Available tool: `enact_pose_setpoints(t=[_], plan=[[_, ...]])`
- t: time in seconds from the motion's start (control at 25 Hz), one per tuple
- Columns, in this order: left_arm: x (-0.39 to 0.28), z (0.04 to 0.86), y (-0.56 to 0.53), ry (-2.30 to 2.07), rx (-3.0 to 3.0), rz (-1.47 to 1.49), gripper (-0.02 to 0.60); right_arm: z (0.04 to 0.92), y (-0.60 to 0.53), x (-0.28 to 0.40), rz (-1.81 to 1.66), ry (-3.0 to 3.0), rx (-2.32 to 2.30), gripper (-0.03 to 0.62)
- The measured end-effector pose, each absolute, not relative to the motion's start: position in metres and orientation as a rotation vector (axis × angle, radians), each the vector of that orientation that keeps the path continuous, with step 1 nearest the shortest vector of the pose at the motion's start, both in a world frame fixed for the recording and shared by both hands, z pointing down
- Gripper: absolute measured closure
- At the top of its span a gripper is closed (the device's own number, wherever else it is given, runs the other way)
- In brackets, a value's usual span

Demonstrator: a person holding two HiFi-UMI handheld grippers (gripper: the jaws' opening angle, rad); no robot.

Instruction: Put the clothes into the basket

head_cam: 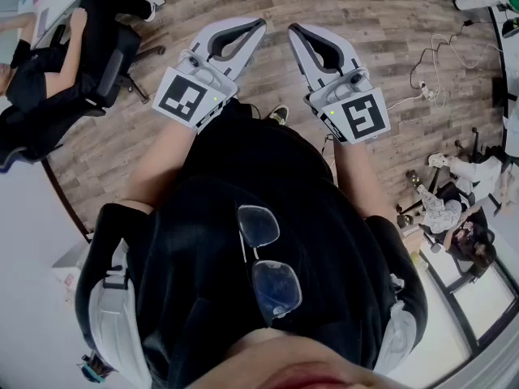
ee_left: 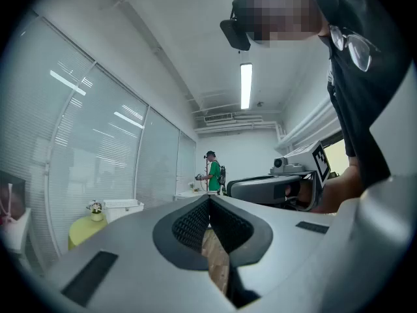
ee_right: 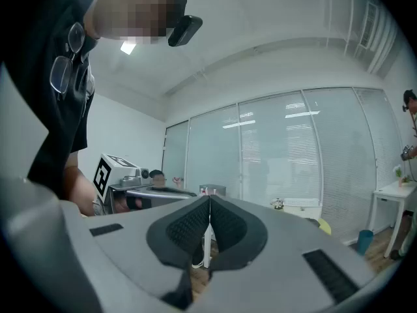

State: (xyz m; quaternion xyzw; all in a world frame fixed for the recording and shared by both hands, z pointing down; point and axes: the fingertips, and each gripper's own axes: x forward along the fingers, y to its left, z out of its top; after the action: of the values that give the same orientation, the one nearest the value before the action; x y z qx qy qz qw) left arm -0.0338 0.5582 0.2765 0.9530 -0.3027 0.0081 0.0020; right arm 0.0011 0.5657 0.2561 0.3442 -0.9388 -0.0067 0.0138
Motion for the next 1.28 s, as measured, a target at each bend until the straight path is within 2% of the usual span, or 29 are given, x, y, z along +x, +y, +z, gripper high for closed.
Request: enact_pose_setpoints(t=[0.48, 1.28], plan=[[-0.056, 0.280, 0.550, -0.957, 2.973, 0.042, 0.571, 0.260, 0.556, -0.023, -0.007, -2.921, 1.057, 0.569], [-0.136, 0.292, 0.504, -0.862, 2.971, 0.054, 0.571, 0.272, 0.510, -0.101, 0.051, -2.863, 1.129, 0.568]])
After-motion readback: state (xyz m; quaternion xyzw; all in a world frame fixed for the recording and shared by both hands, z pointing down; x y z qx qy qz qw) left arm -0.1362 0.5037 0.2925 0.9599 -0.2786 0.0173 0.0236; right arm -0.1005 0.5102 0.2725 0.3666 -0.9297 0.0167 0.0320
